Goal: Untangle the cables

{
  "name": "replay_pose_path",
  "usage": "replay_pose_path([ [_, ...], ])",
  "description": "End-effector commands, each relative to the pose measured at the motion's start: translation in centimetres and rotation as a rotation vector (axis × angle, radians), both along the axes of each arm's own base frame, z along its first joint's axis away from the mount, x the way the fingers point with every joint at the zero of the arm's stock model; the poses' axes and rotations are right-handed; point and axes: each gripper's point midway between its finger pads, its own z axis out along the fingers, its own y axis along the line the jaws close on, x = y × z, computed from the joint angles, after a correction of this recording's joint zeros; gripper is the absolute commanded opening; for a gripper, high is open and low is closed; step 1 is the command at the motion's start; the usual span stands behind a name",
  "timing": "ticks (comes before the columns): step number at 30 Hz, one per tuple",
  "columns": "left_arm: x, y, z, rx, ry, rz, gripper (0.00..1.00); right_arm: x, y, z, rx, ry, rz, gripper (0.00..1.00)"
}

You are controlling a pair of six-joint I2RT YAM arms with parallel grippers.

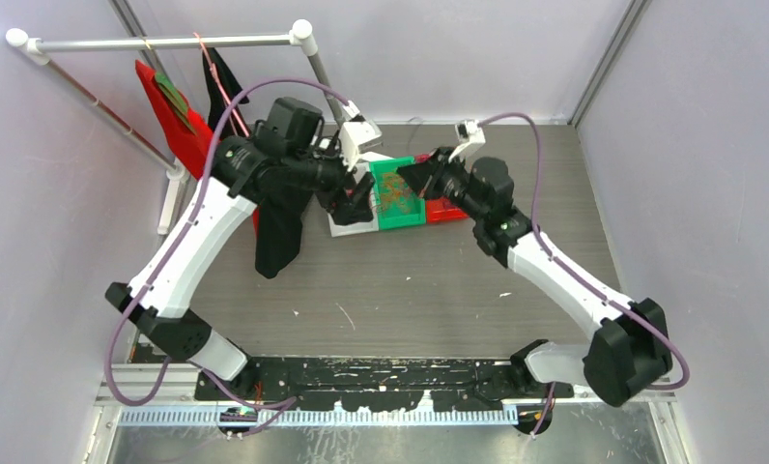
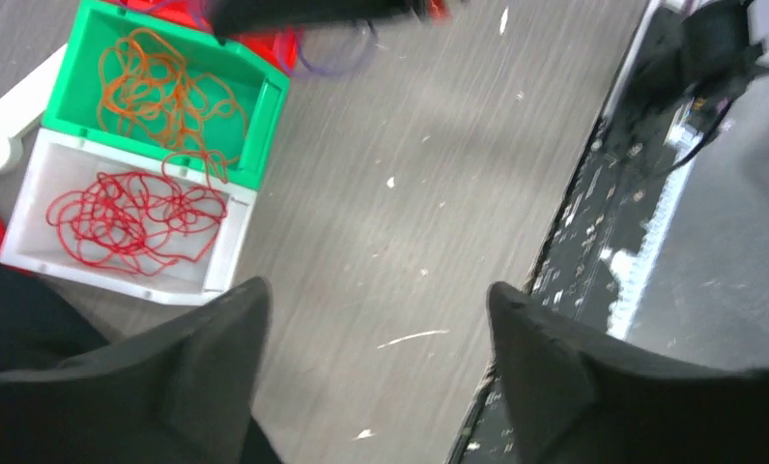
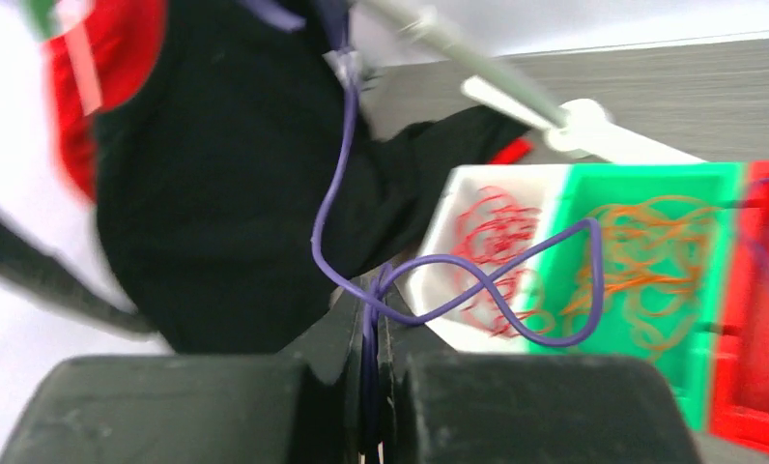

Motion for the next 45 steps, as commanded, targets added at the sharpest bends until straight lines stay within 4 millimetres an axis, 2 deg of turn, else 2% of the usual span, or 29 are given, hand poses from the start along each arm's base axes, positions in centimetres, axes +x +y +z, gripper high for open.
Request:
replay_pose_path([
  [1, 0.8, -0.1, -1.1, 0.047, 0.023, 0.009, 0.93, 5.5, -4.3, -2.5, -0.206, 0.140, -0.224, 0.03],
  [4, 0.6, 0.9, -1.5, 0.095, 0.026, 0.020, 1.00, 8.6, -7.3, -4.5, -0.405, 0.170, -0.347, 0.02],
  [7, 0.1, 2.1, -1.4, 0.129, 0.009, 0.039, 0.99, 10.9, -10.2, -7.9, -0.551, 0.248, -0.447, 0.02],
  [9, -0.4, 2.8, -1.3, 0.142, 0.008, 0.047, 1.00, 12.0, -11.1, -9.9, -0.581, 0.310, -0.451, 0.04],
  [13, -1.4, 3.9, -1.1, 0.153, 0.018, 0.069, 1.00, 13.6, -11.1, -13.4, -0.604, 0.427, -0.402, 0.13],
  [14, -1.5, 4.1, -1.0, 0.153, 0.022, 0.073, 1.00, 14.0, -11.3, -14.1, -0.613, 0.465, -0.394, 0.16],
  [15, -1.6, 4.2, -1.1, 0.157, 0.029, 0.078, 1.00, 14.2, -11.2, -14.8, -0.616, 0.501, -0.379, 0.24],
  [18, -2.0, 4.8, -1.4, 0.177, 0.060, 0.090, 1.00, 14.9, -11.1, -15.8, -0.640, 0.562, -0.350, 0.54],
  [20, -2.6, 5.2, -2.0, 0.208, 0.104, 0.077, 0.99, 15.2, -11.3, -15.9, -0.655, 0.575, -0.363, 0.70],
  [21, -2.8, 5.3, -2.3, 0.222, 0.121, 0.072, 0.99, 15.4, -11.3, -15.4, -0.655, 0.570, -0.368, 0.74],
  [23, -3.2, 5.5, -2.7, 0.240, 0.149, 0.066, 1.00, 15.3, -11.3, -14.7, -0.652, 0.559, -0.364, 0.78],
  [27, -3.1, 5.5, -2.9, 0.247, 0.144, 0.059, 0.99, 14.8, -10.9, -12.3, -0.621, 0.533, -0.344, 0.81],
  [32, -2.6, 5.8, -3.4, 0.256, 0.128, 0.062, 0.99, 13.0, -11.4, -9.5, -0.608, 0.525, -0.350, 0.83],
  [33, -2.5, 6.1, -4.1, 0.267, 0.135, 0.069, 0.99, 12.1, -11.7, -8.7, -0.592, 0.507, -0.360, 0.86],
  [34, -2.1, 6.4, -4.7, 0.273, 0.140, 0.081, 1.00, 11.8, -11.8, -7.1, -0.565, 0.462, -0.376, 0.97],
  [35, -1.6, 6.8, -5.3, 0.275, 0.140, 0.097, 0.99, 11.1, -12.1, -6.6, -0.545, 0.433, -0.385, 1.00],
  [36, -1.2, 7.4, -6.0, 0.276, 0.141, 0.116, 1.00, 10.2, -12.5, -6.7, -0.530, 0.413, -0.404, 1.00],
  [38, 0.6, 9.4, -7.3, 0.261, 0.142, 0.199, 1.00, 8.9, -14.0, -5.5, -0.500, 0.347, -0.480, 1.00],
  [41, 4.0, 13.3, -9.2, 0.211, 0.106, 0.363, 1.00, 7.2, -17.1, -5.0, -0.497, 0.303, -0.622, 1.00],
  [43, 7.4, 15.5, -9.5, 0.154, -0.022, 0.492, 1.00, 6.1, -19.8, -5.5, -0.493, 0.307, -0.760, 1.00],
  [44, 8.4, 16.4, -10.2, 0.137, -0.064, 0.535, 0.99, 5.5, -21.5, -5.7, -0.492, 0.307, -0.851, 1.00],
  [45, 9.1, 17.2, -10.1, 0.100, -0.120, 0.585, 0.99, 4.7, -23.6, -6.2, -0.504, 0.304, -0.959, 1.00],
])
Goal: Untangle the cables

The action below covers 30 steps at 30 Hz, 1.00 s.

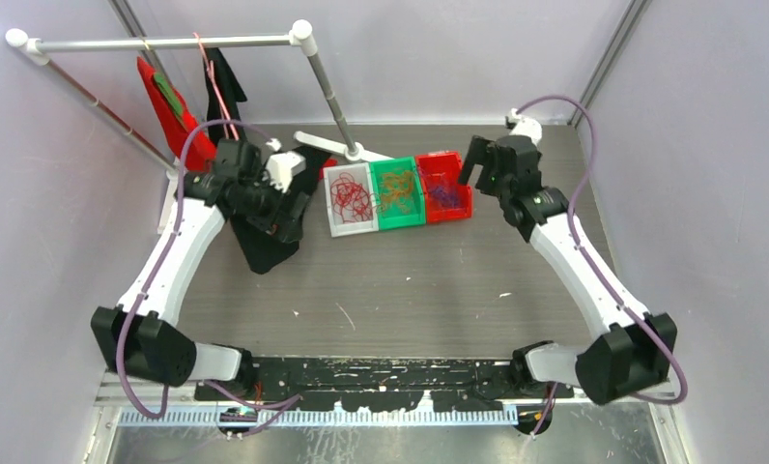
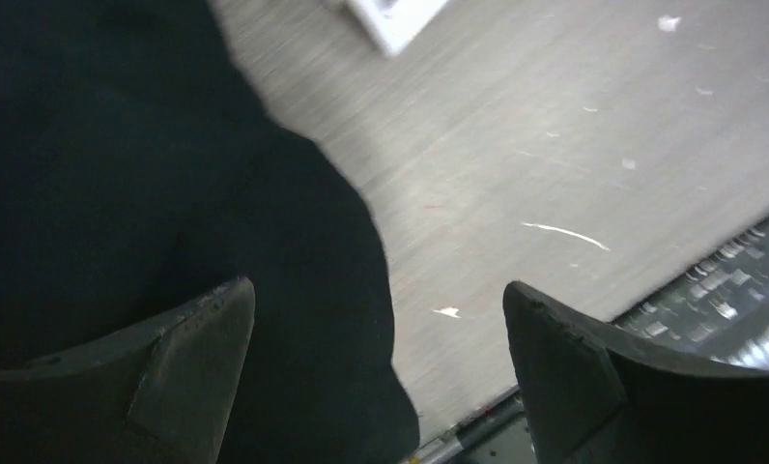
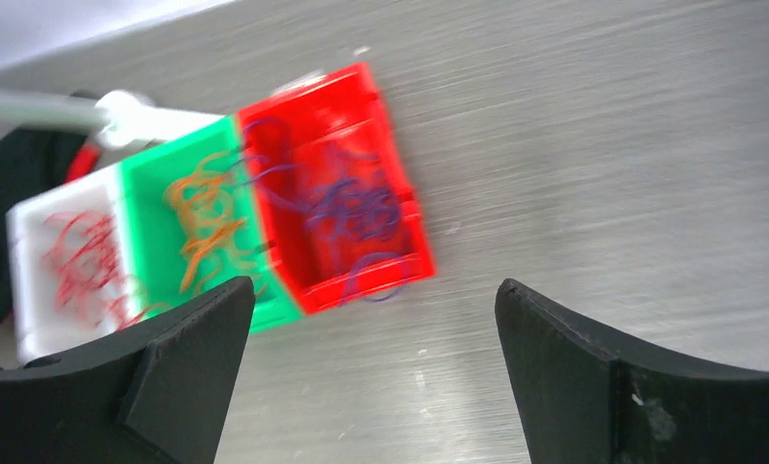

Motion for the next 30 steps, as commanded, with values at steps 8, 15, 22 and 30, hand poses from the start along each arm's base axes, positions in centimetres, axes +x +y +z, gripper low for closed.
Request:
replay_pose_path([
  [8, 7.9, 4.9, -4.7, -0.183, -0.544, 0.268, 0.99, -5.3, -13.2, -4.1, -0.234, -0.283, -0.611, 1.00],
  [15, 9.5, 9.8, -9.9, -0.303, -0.659, 0.479, 0.99, -6.3, -15.8, -7.6, -0.289, -0.286, -0.705, 1.00],
  [22, 10.0, 11.0, -12.2, -0.380, -0.718, 0.546, 0.99, -4.6, -16.0, -12.3, -0.314, -0.248, -0.651, 1.00],
  [30, 9.2, 11.6, -13.1, -0.332, -0.793, 0.609, 1.00, -2.7, -15.6, -14.6, -0.250, -0.269, -0.538, 1.00],
])
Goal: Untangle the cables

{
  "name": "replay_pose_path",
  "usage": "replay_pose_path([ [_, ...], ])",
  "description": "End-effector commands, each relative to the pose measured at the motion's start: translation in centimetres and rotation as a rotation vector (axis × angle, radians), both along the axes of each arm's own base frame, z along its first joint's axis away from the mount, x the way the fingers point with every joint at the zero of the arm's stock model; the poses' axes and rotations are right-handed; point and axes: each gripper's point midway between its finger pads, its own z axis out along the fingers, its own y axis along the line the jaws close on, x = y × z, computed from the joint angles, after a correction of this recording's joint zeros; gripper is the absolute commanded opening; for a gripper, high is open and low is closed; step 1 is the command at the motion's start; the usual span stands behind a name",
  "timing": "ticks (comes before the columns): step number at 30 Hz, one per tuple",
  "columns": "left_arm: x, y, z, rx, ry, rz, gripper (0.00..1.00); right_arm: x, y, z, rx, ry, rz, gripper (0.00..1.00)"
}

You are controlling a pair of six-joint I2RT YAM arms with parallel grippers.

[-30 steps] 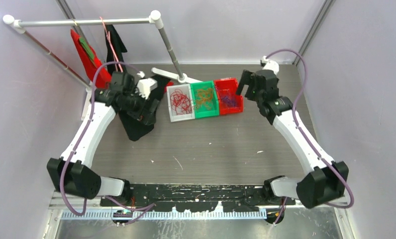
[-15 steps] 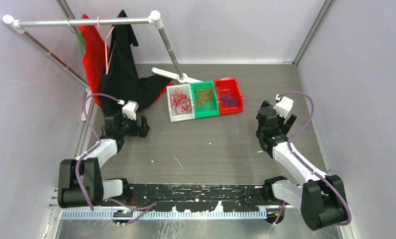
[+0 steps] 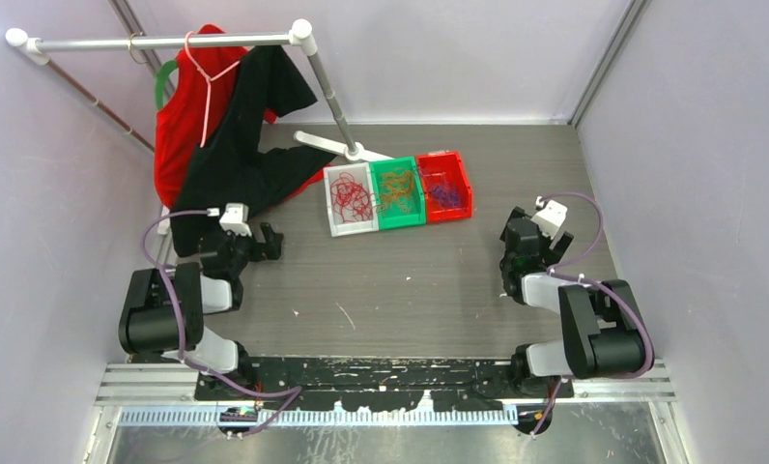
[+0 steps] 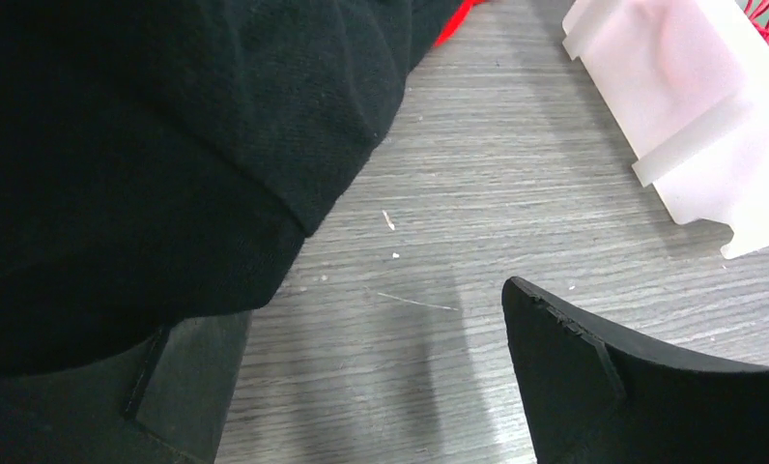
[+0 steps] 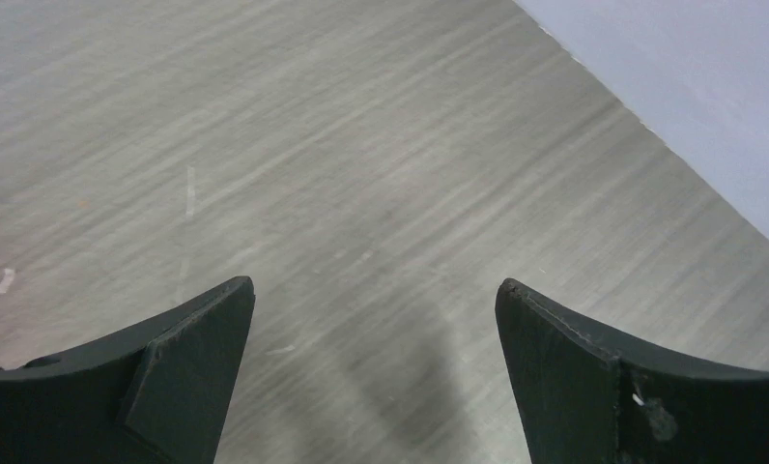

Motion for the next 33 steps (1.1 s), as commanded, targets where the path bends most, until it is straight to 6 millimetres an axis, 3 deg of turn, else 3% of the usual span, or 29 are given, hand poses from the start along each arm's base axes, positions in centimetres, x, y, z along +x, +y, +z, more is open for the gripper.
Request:
replay_pose_path([
  [1, 1.6, 0.4, 3.1, 0.048, -0.209, 0.058, 0.99, 3.4, 1.5, 2.7, 0.037, -0.171, 0.136, 1.00],
  [4, 2.5, 0.4, 2.8, 0.060, -0.131, 0.053, 0.99, 4.1, 3.2, 1.8, 0.023, -0.169, 0.273, 1.00],
  [6, 2.9, -0.8, 2.2, 0.094, -0.094, 0.001, 0.99, 4.5, 4.8, 0.4, 0.024, -0.163, 0.385, 1.00],
  [11, 3.1, -1.5, 2.1, 0.127, -0.084, -0.009, 0.99, 4.9, 2.0, 0.1, 0.069, -0.149, 0.226, 1.00],
  [33, 3.0, -1.5, 2.0, 0.126, -0.081, -0.010, 0.99, 5.0, 2.1, 0.1, 0.071, -0.148, 0.242, 1.00],
])
